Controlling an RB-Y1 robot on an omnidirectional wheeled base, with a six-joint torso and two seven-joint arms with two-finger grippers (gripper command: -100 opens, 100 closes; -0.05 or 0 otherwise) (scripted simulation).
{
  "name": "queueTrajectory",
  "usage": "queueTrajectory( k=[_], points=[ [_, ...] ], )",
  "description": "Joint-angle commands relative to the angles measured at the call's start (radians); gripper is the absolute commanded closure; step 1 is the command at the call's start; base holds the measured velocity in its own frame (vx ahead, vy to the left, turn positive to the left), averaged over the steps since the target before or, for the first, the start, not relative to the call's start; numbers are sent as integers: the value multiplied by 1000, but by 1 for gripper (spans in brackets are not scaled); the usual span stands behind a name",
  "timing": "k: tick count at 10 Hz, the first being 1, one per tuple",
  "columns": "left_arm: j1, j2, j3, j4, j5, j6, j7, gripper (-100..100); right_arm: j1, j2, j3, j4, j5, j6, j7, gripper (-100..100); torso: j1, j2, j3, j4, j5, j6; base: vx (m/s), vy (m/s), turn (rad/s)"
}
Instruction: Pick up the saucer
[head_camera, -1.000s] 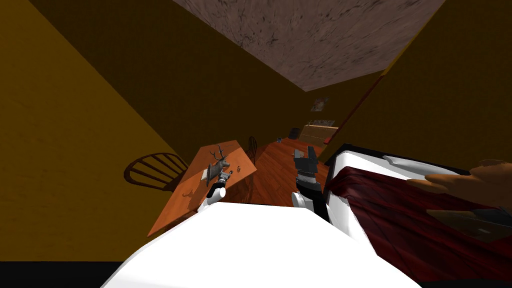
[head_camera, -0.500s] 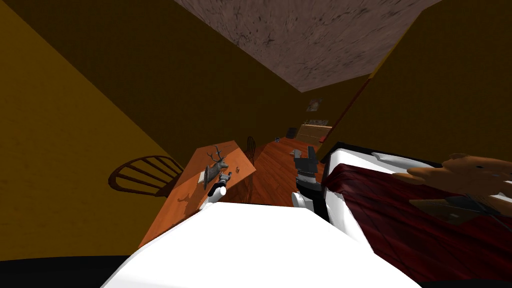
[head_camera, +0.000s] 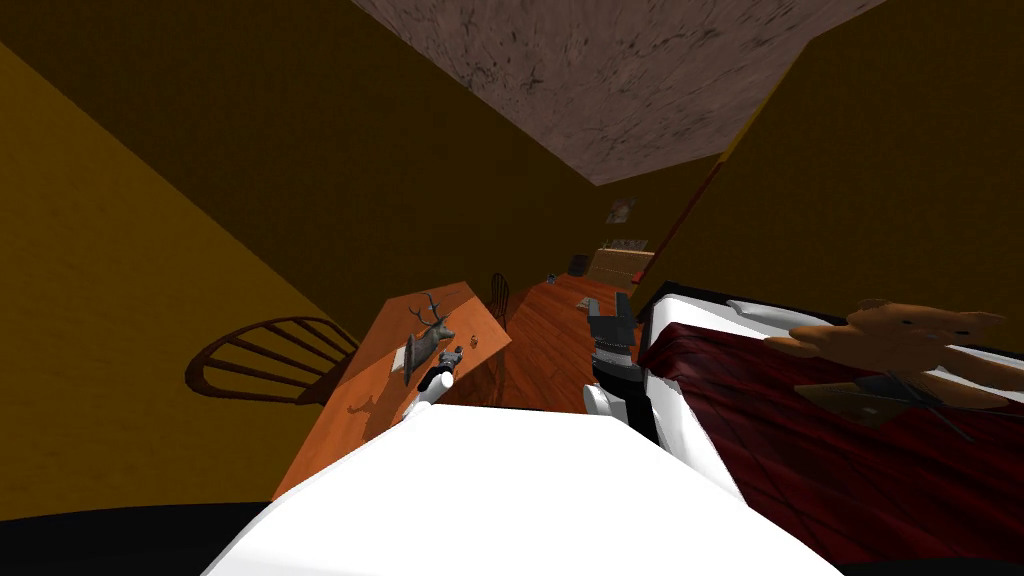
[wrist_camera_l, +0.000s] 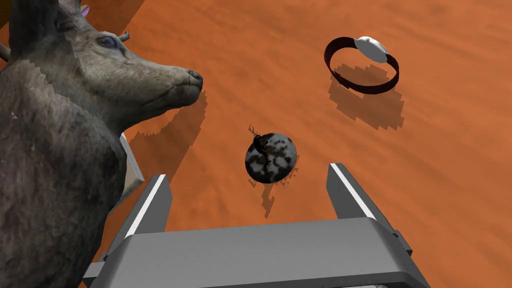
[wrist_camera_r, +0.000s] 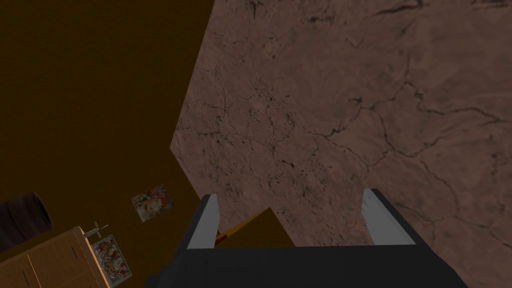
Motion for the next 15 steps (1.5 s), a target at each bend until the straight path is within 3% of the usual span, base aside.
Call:
queueTrajectory(
  k=[1,8,9,10,11,12,13,14,15],
  points=[
    [-15,1,1,36,12,1,9,-100,0,0,0,0,0,0,0,0,0,0,0,0,0,0,3,25,-35],
    [-114,8,20,192,109,35,67,-100,0,0,0,0,0,0,0,0,1,-1,-1,0,0,0,17,41,-66],
    [-105,8,16,180,100,31,62,-100,0,0,0,0,0,0,0,0,1,-2,-1,0,0,0,22,25,-17],
    [-107,9,16,183,102,32,65,0,0,0,0,0,0,0,0,0,0,-1,-1,0,0,-1,0,0,0],
    [-94,-11,10,187,97,3,65,-100,0,0,0,0,0,0,0,0,-2,0,0,0,0,0,58,54,-54],
    [-87,-23,6,190,95,-14,65,-100,0,0,0,0,0,0,0,0,1,-3,-1,-1,0,0,90,87,-76],
    [-92,-9,-5,195,100,-6,75,-100,0,0,0,0,0,0,0,0,3,-4,-3,-1,1,0,38,40,-17],
    [-91,-9,-7,196,100,-12,77,100,0,0,0,0,0,0,0,0,1,-3,-2,-1,0,-1,6,7,2],
    [-91,-9,-7,196,100,-11,77,100,0,0,0,0,0,0,0,0,-1,-1,-1,0,0,0,2,7,14]
  ],
)
